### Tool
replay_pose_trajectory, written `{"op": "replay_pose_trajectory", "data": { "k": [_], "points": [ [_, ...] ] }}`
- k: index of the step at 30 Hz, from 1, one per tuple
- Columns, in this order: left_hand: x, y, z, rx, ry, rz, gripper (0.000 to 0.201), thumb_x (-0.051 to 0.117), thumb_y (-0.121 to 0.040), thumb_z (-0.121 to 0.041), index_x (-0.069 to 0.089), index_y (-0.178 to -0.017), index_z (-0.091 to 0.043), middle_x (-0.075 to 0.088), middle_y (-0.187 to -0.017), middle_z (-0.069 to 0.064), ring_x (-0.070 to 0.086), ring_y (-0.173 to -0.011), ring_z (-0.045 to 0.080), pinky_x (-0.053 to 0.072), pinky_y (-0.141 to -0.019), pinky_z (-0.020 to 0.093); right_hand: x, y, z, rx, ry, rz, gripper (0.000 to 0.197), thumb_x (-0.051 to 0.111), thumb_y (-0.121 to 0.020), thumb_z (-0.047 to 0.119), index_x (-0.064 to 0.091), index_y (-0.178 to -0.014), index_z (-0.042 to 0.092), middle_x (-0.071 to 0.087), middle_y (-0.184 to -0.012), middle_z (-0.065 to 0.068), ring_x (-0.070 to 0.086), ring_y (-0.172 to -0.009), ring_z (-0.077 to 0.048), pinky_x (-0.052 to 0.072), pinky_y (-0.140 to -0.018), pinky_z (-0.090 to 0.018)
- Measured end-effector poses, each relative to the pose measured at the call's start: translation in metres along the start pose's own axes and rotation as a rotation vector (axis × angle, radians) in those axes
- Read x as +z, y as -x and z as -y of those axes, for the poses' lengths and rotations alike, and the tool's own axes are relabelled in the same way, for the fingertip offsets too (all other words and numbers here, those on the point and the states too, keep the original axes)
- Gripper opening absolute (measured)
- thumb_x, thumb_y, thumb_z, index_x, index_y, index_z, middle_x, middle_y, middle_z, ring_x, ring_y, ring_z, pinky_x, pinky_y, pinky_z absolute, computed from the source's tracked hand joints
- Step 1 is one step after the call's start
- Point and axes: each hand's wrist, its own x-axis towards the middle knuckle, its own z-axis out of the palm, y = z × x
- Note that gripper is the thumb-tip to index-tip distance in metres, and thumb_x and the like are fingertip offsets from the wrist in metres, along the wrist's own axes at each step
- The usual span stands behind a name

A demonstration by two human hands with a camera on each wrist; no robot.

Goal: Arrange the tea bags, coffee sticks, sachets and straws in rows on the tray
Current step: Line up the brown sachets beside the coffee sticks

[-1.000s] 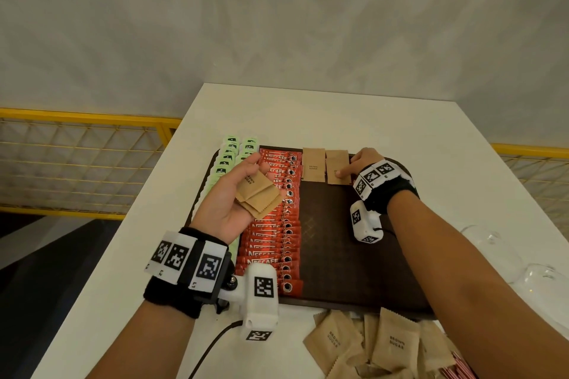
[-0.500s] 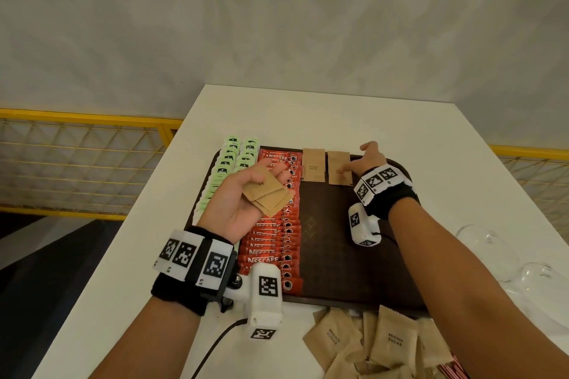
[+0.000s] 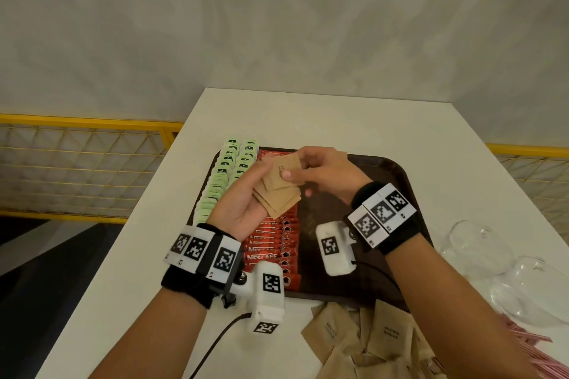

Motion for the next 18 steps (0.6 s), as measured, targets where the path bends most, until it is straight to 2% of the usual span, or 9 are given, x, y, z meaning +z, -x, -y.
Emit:
{"op": "replay_pose_trajectory", "data": {
  "k": [2,4,6,8,10,14,18],
  "points": [
    [-0.005,0.003,0.0,0.017,-0.015,0.045,0.039,0.05,-0.085,0.002,0.054,-0.122,-0.006,0.064,-0.116,0.018,0.058,-0.106,0.03,0.052,-0.087,0.04,-0.005,0.003,-0.001,0.017,-0.093,-0.03,0.017,0.067,-0.083,0.012,0.059,-0.097,0.007,0.059,-0.103,-0.018,0.061,-0.084,-0.026,0.053,-0.056,-0.022],
    [-0.007,0.004,0.0,0.022,-0.059,0.065,0.051,0.052,-0.077,0.007,0.05,-0.127,-0.003,0.058,-0.124,0.021,0.056,-0.112,0.032,0.05,-0.091,0.041,-0.011,0.006,-0.002,0.0,-0.175,-0.053,0.012,0.062,-0.087,0.012,0.057,-0.096,0.007,0.06,-0.105,-0.016,0.064,-0.087,-0.022,0.058,-0.062,-0.026],
    [-0.006,0.005,-0.002,0.032,-0.092,0.066,0.047,0.053,-0.074,0.005,0.053,-0.12,-0.003,0.061,-0.119,0.02,0.063,-0.103,0.027,0.056,-0.083,0.036,-0.016,0.009,0.0,-0.021,-0.289,-0.093,0.002,0.055,-0.092,0.01,0.056,-0.093,0.009,0.061,-0.105,-0.013,0.065,-0.089,-0.022,0.058,-0.062,-0.028],
    [-0.006,0.006,-0.005,0.045,-0.14,0.033,0.049,0.056,-0.074,0.001,0.052,-0.123,0.0,0.062,-0.118,0.019,0.067,-0.093,0.023,0.058,-0.072,0.032,-0.023,0.012,0.003,-0.036,-0.43,-0.149,0.011,0.048,-0.096,0.007,0.055,-0.091,0.013,0.061,-0.101,-0.01,0.066,-0.083,-0.021,0.057,-0.056,-0.026],
    [-0.009,0.006,-0.005,0.062,-0.19,-0.006,0.055,0.06,-0.074,-0.002,0.049,-0.128,0.0,0.061,-0.12,0.021,0.067,-0.09,0.023,0.058,-0.069,0.031,-0.031,0.016,0.007,-0.054,-0.489,-0.184,0.019,0.043,-0.097,0.006,0.058,-0.093,0.017,0.059,-0.097,-0.007,0.064,-0.076,-0.019,0.055,-0.052,-0.024],
    [-0.008,0.006,-0.005,0.072,-0.233,-0.067,0.049,0.065,-0.073,-0.003,0.053,-0.12,-0.009,0.067,-0.103,0.014,0.068,-0.082,0.021,0.057,-0.071,0.033,-0.032,0.02,0.016,-0.089,-0.275,-0.108,0.024,0.043,-0.095,0.001,0.061,-0.101,0.016,0.053,-0.087,-0.007,0.051,-0.067,-0.015,0.046,-0.047,-0.021],
    [-0.005,0.008,-0.005,0.061,-0.251,-0.029,0.052,0.067,-0.071,-0.007,0.057,-0.122,-0.011,0.067,-0.109,0.015,0.068,-0.085,0.022,0.058,-0.071,0.032,-0.023,0.02,0.022,-0.109,0.061,-0.04,0.021,0.051,-0.092,0.001,0.056,-0.108,0.015,0.053,-0.081,-0.005,0.049,-0.055,-0.01,0.039,-0.045,-0.017]
  ]
}}
